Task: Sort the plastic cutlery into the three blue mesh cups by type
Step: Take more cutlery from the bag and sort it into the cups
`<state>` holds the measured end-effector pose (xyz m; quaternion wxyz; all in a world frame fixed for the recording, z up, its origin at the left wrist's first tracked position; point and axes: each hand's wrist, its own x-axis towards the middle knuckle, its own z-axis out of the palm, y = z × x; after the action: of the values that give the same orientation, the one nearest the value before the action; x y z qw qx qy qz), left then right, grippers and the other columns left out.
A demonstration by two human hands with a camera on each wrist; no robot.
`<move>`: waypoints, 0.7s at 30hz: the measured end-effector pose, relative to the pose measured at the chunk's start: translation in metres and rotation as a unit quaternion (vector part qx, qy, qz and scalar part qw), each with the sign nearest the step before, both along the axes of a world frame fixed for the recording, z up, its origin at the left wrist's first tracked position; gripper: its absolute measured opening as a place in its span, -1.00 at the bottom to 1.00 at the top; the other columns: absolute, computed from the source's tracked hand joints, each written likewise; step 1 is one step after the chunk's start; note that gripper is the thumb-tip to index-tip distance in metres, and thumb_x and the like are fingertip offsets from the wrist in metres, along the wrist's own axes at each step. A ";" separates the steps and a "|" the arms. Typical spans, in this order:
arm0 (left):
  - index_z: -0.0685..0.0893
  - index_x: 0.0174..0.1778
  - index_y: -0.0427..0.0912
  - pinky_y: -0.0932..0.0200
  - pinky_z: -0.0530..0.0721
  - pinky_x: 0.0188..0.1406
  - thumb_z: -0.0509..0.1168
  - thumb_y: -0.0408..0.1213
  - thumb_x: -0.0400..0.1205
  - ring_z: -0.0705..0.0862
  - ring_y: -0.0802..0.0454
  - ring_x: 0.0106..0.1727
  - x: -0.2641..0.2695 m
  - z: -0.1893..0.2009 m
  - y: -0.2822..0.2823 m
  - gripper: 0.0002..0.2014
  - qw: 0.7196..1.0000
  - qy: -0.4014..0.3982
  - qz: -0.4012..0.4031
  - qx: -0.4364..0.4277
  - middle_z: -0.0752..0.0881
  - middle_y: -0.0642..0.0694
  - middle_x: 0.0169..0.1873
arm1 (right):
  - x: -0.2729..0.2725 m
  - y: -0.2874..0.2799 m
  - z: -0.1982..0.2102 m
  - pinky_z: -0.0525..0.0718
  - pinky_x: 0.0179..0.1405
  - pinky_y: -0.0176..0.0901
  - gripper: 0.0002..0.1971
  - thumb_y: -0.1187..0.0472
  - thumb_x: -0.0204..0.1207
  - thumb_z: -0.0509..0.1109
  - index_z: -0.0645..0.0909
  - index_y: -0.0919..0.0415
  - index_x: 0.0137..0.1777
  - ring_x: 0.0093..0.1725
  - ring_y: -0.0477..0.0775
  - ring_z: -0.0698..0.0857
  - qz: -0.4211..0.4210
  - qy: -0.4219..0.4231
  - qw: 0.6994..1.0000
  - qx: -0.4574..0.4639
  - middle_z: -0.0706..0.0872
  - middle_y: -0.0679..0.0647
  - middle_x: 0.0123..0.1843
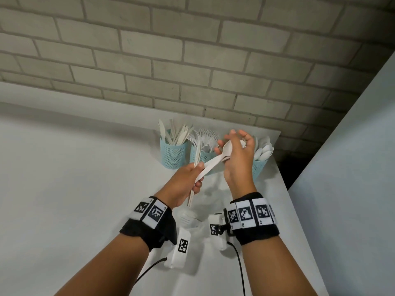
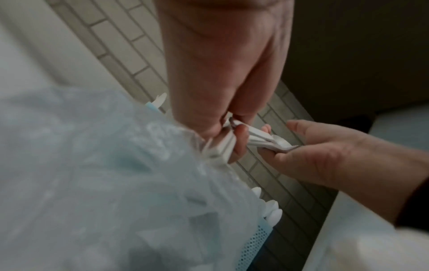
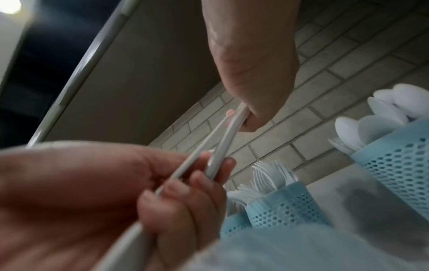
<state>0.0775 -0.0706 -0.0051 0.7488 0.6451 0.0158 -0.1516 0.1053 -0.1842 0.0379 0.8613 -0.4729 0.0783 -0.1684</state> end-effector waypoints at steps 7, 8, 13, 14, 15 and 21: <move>0.55 0.12 -0.24 0.42 0.36 -0.57 0.07 -0.11 0.74 0.41 0.16 -0.48 0.003 0.004 -0.006 -0.72 0.997 -0.033 -0.029 0.070 0.50 -0.06 -0.31 | 0.018 -0.023 -0.010 0.29 -0.70 -0.38 -0.70 0.11 0.66 0.25 0.50 0.18 -0.31 -0.68 -0.19 0.30 -0.022 0.076 0.993 0.091 0.36 -0.09 -0.63; 0.57 0.14 -0.21 0.41 0.39 -0.55 0.07 -0.10 0.74 0.45 0.16 -0.48 0.004 0.005 -0.006 -0.71 0.997 -0.033 -0.024 0.070 0.55 -0.07 -0.28 | 0.021 -0.030 -0.008 0.26 -0.72 -0.38 -0.65 0.07 0.67 0.22 0.45 0.16 -0.36 -0.70 -0.19 0.26 -0.033 0.076 0.990 0.115 0.33 -0.11 -0.66; 0.62 0.10 -0.06 0.39 0.48 -0.52 0.14 -0.08 0.71 0.59 0.22 -0.55 0.009 0.010 -0.002 -0.79 0.997 -0.035 -0.013 0.063 0.64 -0.06 -0.25 | 0.025 -0.069 0.026 0.34 -0.61 -0.30 -0.62 -0.01 0.67 0.17 0.39 0.13 -0.36 -0.62 -0.11 0.30 -0.161 -0.026 0.979 0.125 0.36 -0.06 -0.58; 0.63 0.10 -0.05 0.39 0.46 -0.53 0.14 -0.09 0.71 0.54 0.23 -0.56 0.011 0.009 -0.002 -0.79 0.997 -0.040 -0.017 0.067 0.62 -0.04 -0.30 | 0.025 -0.075 0.035 0.37 -0.56 -0.28 -0.62 -0.01 0.68 0.16 0.40 0.14 -0.35 -0.59 -0.10 0.32 -0.192 -0.052 0.975 0.098 0.37 -0.05 -0.54; 0.63 0.10 -0.05 0.40 0.42 -0.55 0.14 -0.09 0.71 0.48 0.23 -0.56 0.013 0.009 -0.002 -0.79 0.996 -0.042 -0.021 0.069 0.57 -0.02 -0.34 | 0.026 -0.081 0.043 0.40 -0.53 -0.26 -0.63 -0.02 0.68 0.14 0.41 0.14 -0.33 -0.57 -0.09 0.34 -0.222 -0.074 0.970 0.060 0.38 -0.05 -0.52; 0.65 0.13 -0.12 0.37 0.33 -0.58 0.04 -0.09 0.75 0.35 0.18 -0.52 0.023 0.010 -0.003 -0.69 0.999 0.029 -0.031 0.000 0.47 0.02 -0.45 | 0.053 -0.094 0.041 0.50 -0.39 -0.33 -0.65 0.06 0.72 0.06 0.44 0.11 -0.30 -0.45 -0.13 0.44 -0.291 -0.096 0.937 -0.170 0.46 -0.04 -0.41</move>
<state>0.1006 -0.0740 0.0051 0.7433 0.6403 0.0178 -0.1931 0.1580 -0.2780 0.0785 0.6848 -0.5507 0.0996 -0.4668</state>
